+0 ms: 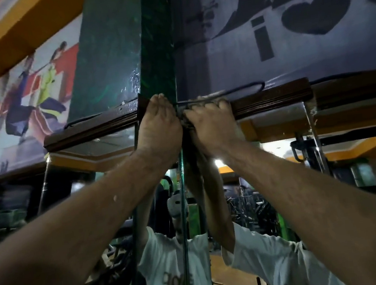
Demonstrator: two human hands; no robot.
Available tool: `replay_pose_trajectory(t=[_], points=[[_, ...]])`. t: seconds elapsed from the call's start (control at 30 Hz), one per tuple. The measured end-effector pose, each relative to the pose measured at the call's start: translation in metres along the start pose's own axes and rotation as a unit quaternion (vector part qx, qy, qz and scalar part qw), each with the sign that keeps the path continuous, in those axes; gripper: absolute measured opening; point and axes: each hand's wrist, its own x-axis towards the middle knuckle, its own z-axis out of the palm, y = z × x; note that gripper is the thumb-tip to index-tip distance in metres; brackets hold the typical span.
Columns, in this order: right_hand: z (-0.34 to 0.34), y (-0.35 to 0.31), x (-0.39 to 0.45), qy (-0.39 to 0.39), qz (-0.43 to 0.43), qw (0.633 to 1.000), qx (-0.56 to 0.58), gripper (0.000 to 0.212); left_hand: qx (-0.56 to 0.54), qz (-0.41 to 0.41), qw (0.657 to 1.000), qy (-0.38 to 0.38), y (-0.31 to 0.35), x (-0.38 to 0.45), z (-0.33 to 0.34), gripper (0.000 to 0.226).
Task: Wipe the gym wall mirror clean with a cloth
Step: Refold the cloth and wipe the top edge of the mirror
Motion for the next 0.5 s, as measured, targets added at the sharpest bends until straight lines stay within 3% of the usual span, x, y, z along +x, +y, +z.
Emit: replay_pose_trajectory(t=[0.17,0.4,0.5], points=[[-0.006,0.000,0.006,-0.018,-0.016,0.999,-0.039,0.031,-0.020,-0.020,1.000,0.006,-0.001,0.001,-0.004,0.057],[-0.010,0.012,-0.034,-0.019,-0.099,0.994,-0.043,0.057,-0.121,0.025,0.989,0.080,-0.018,0.012,-0.016,0.046],[-0.008,0.015,-0.050,0.030,-0.112,0.993,-0.018,0.047,-0.118,0.024,0.991,0.053,-0.017,0.017,-0.015,0.053]])
